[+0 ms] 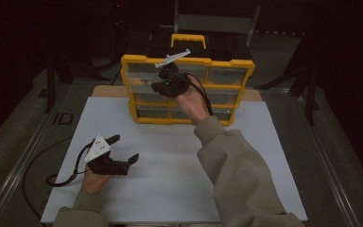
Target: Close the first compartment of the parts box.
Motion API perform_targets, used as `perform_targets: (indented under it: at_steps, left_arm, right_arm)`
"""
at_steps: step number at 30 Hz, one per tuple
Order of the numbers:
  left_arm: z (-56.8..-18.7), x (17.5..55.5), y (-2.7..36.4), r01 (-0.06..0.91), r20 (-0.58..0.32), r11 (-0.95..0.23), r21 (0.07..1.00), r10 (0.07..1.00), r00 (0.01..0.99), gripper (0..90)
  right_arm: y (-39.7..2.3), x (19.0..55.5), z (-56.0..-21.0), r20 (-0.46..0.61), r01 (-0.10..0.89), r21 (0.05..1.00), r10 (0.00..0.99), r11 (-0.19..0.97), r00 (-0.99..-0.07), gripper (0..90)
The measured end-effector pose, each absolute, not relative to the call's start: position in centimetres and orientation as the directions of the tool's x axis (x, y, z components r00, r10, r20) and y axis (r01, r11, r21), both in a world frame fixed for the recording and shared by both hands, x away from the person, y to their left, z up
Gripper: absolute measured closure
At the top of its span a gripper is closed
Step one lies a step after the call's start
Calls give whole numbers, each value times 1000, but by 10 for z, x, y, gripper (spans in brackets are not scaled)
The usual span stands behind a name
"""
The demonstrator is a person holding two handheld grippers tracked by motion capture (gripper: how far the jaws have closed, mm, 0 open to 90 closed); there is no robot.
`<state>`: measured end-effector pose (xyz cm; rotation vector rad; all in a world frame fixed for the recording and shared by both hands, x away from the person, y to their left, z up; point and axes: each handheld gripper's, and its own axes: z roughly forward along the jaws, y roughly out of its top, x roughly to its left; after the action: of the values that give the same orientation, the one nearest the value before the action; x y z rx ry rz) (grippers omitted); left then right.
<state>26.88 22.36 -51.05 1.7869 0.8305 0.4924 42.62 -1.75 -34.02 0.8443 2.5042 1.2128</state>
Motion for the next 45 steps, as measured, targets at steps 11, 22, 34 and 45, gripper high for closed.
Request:
perform_targets:
  at_steps: [11,22,34,45]
  left_arm:
    - [-511,269,224,304,-57,-205,930,737,674,8]
    - [-511,269,223,305,-57,-208,930,735,675,8]
    - [-511,269,223,305,-57,-208,929,735,676,8]
    - [-511,269,223,304,-56,-209,929,735,675,8]
  right_arm:
    - [-18,428,-341,44,404,780,601,479,-798,900]
    - [-18,430,-341,50,410,783,609,469,-792,900]
    - [-19,432,-343,56,416,787,619,456,-783,900]
    - [-19,434,-344,61,421,791,628,444,-776,900]
